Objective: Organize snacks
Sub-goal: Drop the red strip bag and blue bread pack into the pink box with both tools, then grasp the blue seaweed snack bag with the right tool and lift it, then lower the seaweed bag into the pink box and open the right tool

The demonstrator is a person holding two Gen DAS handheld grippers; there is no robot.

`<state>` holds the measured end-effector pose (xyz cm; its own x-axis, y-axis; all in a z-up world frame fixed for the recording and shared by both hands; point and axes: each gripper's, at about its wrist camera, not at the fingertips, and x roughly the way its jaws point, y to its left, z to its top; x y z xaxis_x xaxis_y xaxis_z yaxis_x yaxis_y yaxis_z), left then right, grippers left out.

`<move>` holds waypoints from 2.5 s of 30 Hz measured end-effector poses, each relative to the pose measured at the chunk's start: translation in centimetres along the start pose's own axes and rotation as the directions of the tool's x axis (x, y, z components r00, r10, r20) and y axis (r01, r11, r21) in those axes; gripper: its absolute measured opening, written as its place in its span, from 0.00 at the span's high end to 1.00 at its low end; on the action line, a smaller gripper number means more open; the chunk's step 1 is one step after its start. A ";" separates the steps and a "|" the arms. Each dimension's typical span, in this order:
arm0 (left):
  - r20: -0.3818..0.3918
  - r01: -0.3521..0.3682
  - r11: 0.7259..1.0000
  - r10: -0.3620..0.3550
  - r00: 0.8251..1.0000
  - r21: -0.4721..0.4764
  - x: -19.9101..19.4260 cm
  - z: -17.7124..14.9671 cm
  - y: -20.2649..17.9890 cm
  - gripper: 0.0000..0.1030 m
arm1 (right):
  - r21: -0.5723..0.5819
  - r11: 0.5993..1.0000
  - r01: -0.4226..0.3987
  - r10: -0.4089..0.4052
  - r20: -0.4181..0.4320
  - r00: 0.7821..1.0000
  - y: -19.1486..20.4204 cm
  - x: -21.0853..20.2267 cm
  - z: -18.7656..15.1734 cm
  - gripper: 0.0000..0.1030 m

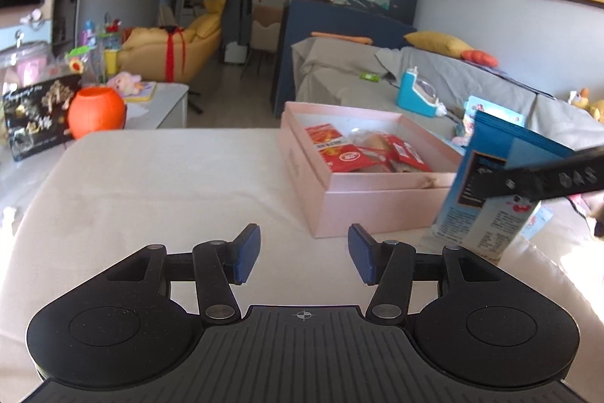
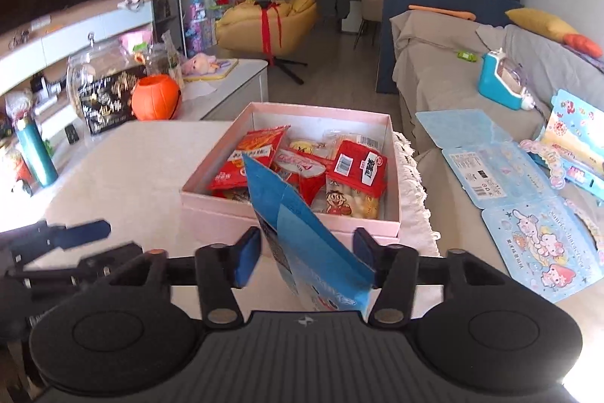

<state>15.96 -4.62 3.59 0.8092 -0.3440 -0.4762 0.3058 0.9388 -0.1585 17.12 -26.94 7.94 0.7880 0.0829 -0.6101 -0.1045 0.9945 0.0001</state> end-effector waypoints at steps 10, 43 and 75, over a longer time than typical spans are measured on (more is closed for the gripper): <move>-0.014 -0.046 0.994 0.045 0.999 -0.102 -0.4 1.3 3.6 0.45 | -0.068 0.995 -0.069 0.062 -0.097 0.993 0.1 -0.9 -4.4 0.24; -0.143 -0.107 0.994 0.106 0.984 0.000 0.1 0.9 2.6 0.45 | 0.109 0.994 0.006 0.006 -0.111 0.994 0.7 -1.7 -5.0 0.16; -0.117 -0.006 0.999 0.010 0.993 0.035 1.4 3.0 3.9 0.45 | 0.072 0.990 -0.123 0.113 0.133 0.985 0.1 2.0 11.0 0.11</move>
<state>19.80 -1.46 4.93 0.7477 -0.3305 -0.5759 0.3183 0.9396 -0.1259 25.38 -26.02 15.47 0.8447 0.2021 -0.4956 -0.1569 0.9788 0.1318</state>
